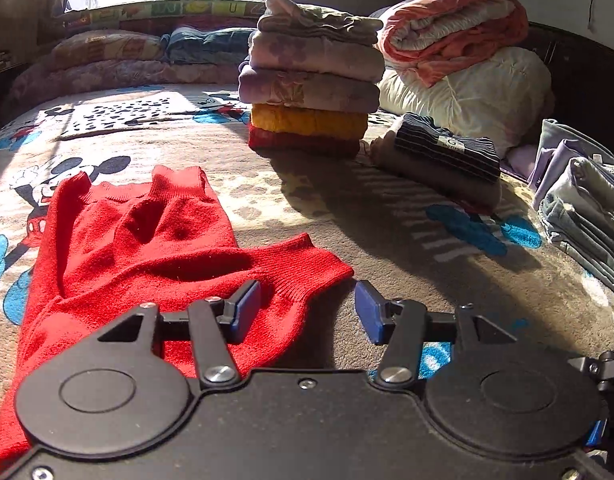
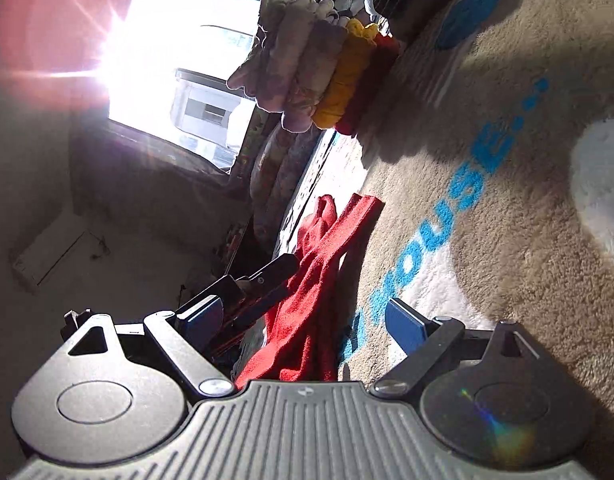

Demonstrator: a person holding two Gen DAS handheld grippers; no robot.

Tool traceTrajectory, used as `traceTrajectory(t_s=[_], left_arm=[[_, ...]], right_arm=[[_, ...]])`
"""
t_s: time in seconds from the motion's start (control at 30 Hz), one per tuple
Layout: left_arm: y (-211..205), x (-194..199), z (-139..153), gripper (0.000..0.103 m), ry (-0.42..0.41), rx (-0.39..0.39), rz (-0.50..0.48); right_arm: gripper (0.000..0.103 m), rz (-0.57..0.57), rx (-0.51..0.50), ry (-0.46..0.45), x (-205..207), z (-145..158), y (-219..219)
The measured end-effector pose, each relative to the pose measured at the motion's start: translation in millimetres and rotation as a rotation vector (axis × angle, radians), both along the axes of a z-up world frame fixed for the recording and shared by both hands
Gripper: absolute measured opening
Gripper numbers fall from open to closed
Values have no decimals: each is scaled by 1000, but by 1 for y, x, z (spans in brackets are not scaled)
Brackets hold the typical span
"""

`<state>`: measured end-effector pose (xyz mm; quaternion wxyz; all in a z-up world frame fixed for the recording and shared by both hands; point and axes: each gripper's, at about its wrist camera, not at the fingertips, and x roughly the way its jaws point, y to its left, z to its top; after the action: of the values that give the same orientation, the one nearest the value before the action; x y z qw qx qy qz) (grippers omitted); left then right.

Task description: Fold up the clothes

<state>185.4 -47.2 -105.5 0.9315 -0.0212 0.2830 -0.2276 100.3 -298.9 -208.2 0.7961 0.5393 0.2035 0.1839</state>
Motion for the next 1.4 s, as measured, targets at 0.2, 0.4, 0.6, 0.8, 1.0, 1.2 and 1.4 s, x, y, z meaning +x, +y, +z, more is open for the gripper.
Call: traceTrajectory(t_s=[0.2,0.4,0.6,0.8,1.0,1.2,1.4], left_arm=[[95,-53,18,54,-80,-141,133],[154,-89,-2,64,-133,-181,198],[140,-99,-14,65,-210,95,108],[133,-99,-33,65,-249,277,96],[126,-92,-45,65,-258,348,61],[115,-93,-53,65,-263,404,6],[105,-94,-54,65,-284,425,-28]], right_arm=[[80,34,-81,33,24,5,24],[77,25,-97,98,70,5,46],[78,5,-201,145,115,15,65],[33,-31,-221,165,126,14,68],[12,-41,-218,114,119,25,66],[9,1,-226,13,123,57,69],[8,42,-219,-60,123,79,73]])
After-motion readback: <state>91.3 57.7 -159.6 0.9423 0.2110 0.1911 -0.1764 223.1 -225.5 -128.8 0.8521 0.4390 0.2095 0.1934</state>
